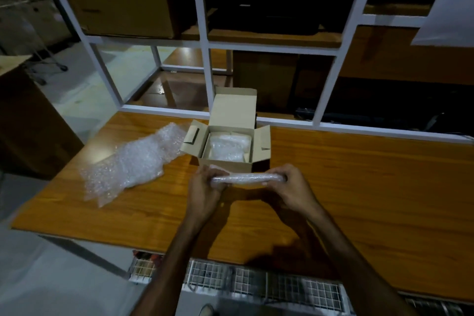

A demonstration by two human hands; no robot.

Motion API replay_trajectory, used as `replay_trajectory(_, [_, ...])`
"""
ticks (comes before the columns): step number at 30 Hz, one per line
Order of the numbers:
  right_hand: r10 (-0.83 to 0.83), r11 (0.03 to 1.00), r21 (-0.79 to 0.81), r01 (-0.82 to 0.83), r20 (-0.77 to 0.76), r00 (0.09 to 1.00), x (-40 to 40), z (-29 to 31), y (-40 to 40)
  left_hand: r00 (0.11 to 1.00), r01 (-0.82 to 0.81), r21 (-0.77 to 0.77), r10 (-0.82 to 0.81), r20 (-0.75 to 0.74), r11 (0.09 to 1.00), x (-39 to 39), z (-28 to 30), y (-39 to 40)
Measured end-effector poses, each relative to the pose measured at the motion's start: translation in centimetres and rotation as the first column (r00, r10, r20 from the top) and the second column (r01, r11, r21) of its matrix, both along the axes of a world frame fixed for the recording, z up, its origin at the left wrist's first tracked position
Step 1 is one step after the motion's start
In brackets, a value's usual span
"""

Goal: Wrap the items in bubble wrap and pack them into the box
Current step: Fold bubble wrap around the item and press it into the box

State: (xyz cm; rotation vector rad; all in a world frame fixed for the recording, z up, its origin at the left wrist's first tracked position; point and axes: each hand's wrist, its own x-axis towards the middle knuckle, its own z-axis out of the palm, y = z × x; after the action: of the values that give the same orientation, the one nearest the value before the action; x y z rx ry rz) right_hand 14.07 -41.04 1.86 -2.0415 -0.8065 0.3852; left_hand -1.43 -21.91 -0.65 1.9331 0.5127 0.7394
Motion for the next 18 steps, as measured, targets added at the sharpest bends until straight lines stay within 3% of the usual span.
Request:
replay_trajectory(3, [0.017, 0.997, -0.072, -0.007, 0.134, 0.991, 0.7, -0.9, 2.6, 0.992, 0.0, 0.198, 0.025, -0.122, 0.98, 0.2, -0.9, 4.5])
replay_trajectory(8, [0.098, 0.989, -0.132, -0.06, 0.308, 0.946, 2.3, -1.1, 6.9, 0.991, 0.071, 0.475, -0.01, -0.131, 0.877, 1.3, 0.4, 10.5])
replay_trajectory(12, [0.104, 0.976, -0.215, -0.02, 0.386, 0.917, 3.4, -0.6, 9.9, 0.964, 0.188, 0.523, -0.053, -0.262, 0.831, 3.2, 1.6, 13.3])
replay_trajectory(18, [0.125, 0.932, -0.363, 0.021, 0.373, 0.919, 5.0, -0.6, 12.8, 0.907, 0.344, 0.537, -0.125, -0.403, 0.77, 6.0, 1.9, 16.8])
